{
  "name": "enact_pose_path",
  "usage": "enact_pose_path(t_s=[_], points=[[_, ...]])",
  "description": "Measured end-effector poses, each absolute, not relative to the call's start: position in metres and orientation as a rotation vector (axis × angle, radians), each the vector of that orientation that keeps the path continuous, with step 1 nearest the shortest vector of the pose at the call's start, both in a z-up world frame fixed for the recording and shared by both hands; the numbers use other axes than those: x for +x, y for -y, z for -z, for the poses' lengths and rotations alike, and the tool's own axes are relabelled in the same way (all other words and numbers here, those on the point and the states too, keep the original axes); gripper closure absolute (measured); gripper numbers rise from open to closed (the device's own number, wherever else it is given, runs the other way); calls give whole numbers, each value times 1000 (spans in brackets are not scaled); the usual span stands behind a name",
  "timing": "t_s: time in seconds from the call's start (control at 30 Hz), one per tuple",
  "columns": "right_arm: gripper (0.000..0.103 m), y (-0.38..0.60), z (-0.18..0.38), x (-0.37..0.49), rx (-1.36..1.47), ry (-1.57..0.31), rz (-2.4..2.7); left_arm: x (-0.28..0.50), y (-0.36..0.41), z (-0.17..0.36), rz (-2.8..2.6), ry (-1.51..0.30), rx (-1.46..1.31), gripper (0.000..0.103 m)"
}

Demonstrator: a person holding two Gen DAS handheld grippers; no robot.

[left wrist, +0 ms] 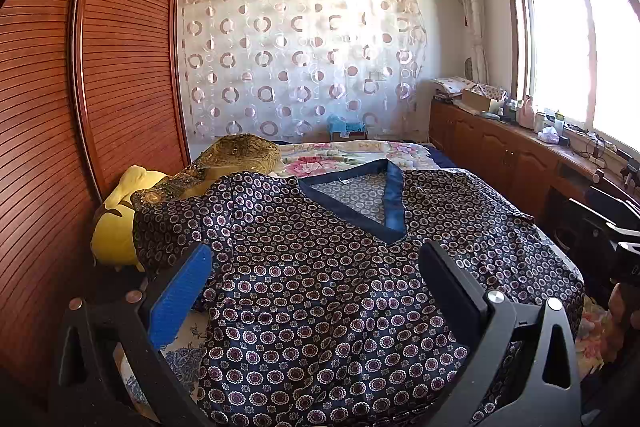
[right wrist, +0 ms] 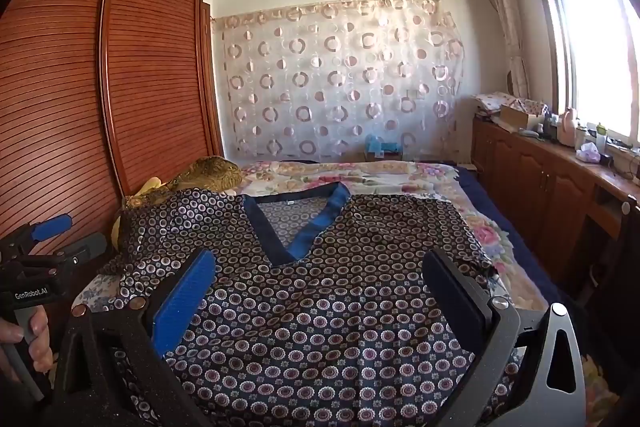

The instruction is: Fold small clothes

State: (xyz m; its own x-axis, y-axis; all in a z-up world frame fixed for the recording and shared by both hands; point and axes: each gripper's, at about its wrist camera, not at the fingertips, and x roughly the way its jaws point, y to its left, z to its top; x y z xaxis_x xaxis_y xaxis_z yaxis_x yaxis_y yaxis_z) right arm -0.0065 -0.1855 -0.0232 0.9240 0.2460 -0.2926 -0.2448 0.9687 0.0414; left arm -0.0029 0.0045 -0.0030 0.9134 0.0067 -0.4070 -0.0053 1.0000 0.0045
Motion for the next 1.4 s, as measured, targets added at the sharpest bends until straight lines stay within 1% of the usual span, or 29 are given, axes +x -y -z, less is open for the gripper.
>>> enact_pose_path(t_s=[1.4], points=[[0, 185, 24, -7, 4, -302, -256, -7, -4, -2, -9, -403, 2, 0]])
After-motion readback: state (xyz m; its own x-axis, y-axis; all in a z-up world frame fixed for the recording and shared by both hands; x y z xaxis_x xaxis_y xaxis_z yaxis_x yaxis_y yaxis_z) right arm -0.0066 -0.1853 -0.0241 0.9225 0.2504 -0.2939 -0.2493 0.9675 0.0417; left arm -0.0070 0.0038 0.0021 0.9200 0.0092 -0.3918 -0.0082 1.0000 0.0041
